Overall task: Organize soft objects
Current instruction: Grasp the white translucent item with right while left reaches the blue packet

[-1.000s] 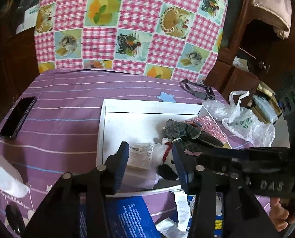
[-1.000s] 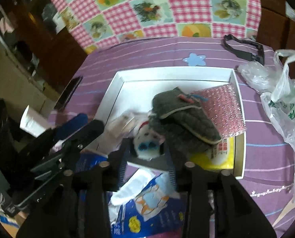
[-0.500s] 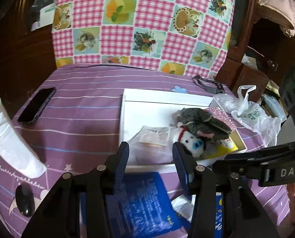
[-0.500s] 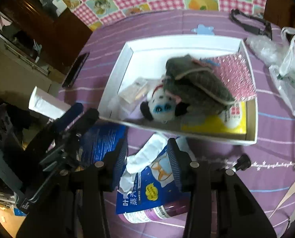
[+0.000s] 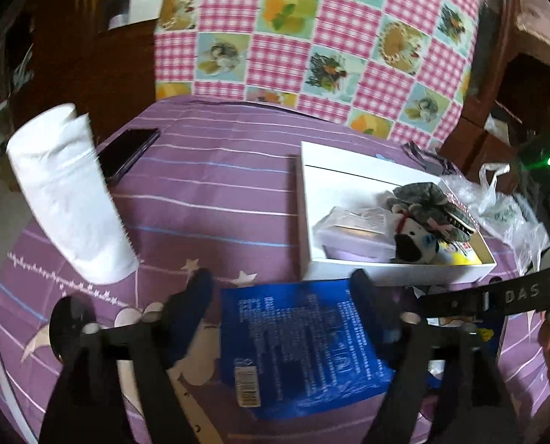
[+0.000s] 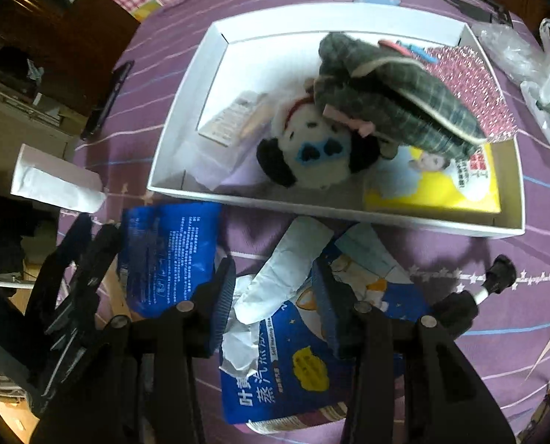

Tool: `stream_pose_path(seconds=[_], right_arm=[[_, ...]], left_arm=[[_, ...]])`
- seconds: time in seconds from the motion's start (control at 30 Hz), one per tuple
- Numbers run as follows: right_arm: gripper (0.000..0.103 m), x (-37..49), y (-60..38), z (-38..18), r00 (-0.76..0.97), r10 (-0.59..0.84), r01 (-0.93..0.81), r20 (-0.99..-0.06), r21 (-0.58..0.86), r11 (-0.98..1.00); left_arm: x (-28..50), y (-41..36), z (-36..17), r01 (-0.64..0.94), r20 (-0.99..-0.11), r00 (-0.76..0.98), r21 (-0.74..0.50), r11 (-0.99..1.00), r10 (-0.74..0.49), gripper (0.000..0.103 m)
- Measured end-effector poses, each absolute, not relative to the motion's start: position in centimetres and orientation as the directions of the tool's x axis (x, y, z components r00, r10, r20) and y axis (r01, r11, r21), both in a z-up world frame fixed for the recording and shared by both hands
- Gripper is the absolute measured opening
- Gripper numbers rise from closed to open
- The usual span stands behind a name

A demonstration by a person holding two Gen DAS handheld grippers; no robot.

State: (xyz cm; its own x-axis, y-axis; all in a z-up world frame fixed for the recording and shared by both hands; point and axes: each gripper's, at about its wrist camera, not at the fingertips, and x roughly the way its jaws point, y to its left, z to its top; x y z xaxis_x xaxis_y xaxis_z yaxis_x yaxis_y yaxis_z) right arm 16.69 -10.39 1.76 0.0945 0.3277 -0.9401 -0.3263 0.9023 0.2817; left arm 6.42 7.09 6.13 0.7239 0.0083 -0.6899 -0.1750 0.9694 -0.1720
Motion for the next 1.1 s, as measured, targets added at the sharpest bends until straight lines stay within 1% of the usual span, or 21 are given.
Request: stream_pose_path(seconds=[0.17,0.27,0.3,0.33,0.4,0.5,0.53,0.57,0.6,0.63,0.67,0.73,0.8,0.93,1.0,1.07,1.1], right_arm=[[0.044,16.2,-8.5,0.5,0.108,0.246,-0.375,-0.963,0.190,0.907],[0.044,15.6,-7.4,0.2,0.146,0.203,-0.430,-0.968,0.123,0.894],[0.042,15.5,-7.3,0.2,0.153,0.202,-0.439,-0.967,0.116,0.891],[0.034,15.5,-7.3,0.2,0.160,0.203,-0.445,-0.966,0.113,0.889],[0.023,15.4,-7.3,0.3,0.164,0.200,-0.456,-0.966,0.105,0.884],[0.023,15.4,-7.7,1.0,0.173,0.232,-0.466,-0.957,0.128,0.876],[0.023,15.4,-8.0,1.5,0.181,0.240,-0.467,-0.954,0.132,0.874],[0.023,15.3,-8.3,1.9,0.187,0.251,-0.469,-0.950,0.138,0.872],[0.023,15.3,-8.7,2.3,0.191,0.265,-0.471,-0.945,0.149,0.870],[0.023,15.3,-9.1,2.8,0.192,0.285,-0.470,-0.939,0.167,0.867],[0.023,15.1,-9.3,3.0,0.193,0.299,-0.468,-0.934,0.181,0.865],[0.023,15.2,-10.1,3.8,0.200,0.337,-0.456,-0.920,0.217,0.863],[0.023,15.3,-10.9,4.3,0.209,0.350,-0.442,-0.913,0.231,0.867],[0.023,16.1,-11.6,4.7,0.225,0.357,-0.419,-0.906,0.241,0.875],[0.023,16.3,-11.8,4.9,0.231,0.364,-0.413,-0.902,0.248,0.876],[0.023,16.2,-12.0,5.2,0.234,0.369,-0.412,-0.899,0.252,0.875],[0.023,16.2,-12.2,5.4,0.236,0.373,-0.412,-0.897,0.255,0.875]], left_arm=[[6.7,7.7,5.0,-0.178,-0.744,0.668,-0.193,0.965,-0.026,0.081],[7.2,7.3,4.0,-0.175,-0.777,0.629,-0.175,0.969,-0.027,0.081],[7.3,7.0,3.6,-0.167,-0.787,0.616,-0.168,0.972,-0.031,0.081],[7.5,6.8,3.3,-0.157,-0.798,0.601,-0.164,0.974,-0.038,0.081],[7.5,6.6,2.9,-0.148,-0.805,0.591,-0.171,0.974,-0.051,0.081],[7.5,6.6,2.9,-0.151,-0.818,0.572,-0.177,0.973,-0.060,0.081],[7.4,6.8,3.0,-0.162,-0.826,0.562,-0.171,0.972,-0.052,0.078],[7.4,7.0,3.1,-0.168,-0.826,0.562,-0.173,0.970,-0.050,0.062],[7.3,7.2,3.4,-0.177,-0.825,0.563,-0.176,0.968,-0.048,0.053],[7.3,7.3,3.4,-0.194,-0.832,0.554,-0.158,0.968,-0.025,0.032],[7.5,7.3,3.2,-0.219,-0.850,0.527,-0.108,0.970,0.024,0.015],[7.7,7.5,2.2,-0.220,-0.869,0.494,-0.084,0.972,0.037,0.009],[7.7,7.3,2.1,-0.213,-0.864,0.501,-0.070,0.975,0.047,0.009],[7.8,7.7,1.7,-0.205,-0.861,0.509,-0.101,0.974,0.018,0.010],[7.8,8.2,1.9,-0.227,-0.860,0.510,-0.105,0.968,0.026,0.020],[7.5,8.8,2.8,-0.239,-0.845,0.535,-0.138,0.961,0.012,0.043],[7.3,9.0,3.4,-0.237,-0.834,0.551,-0.158,0.959,-0.001,0.048]])
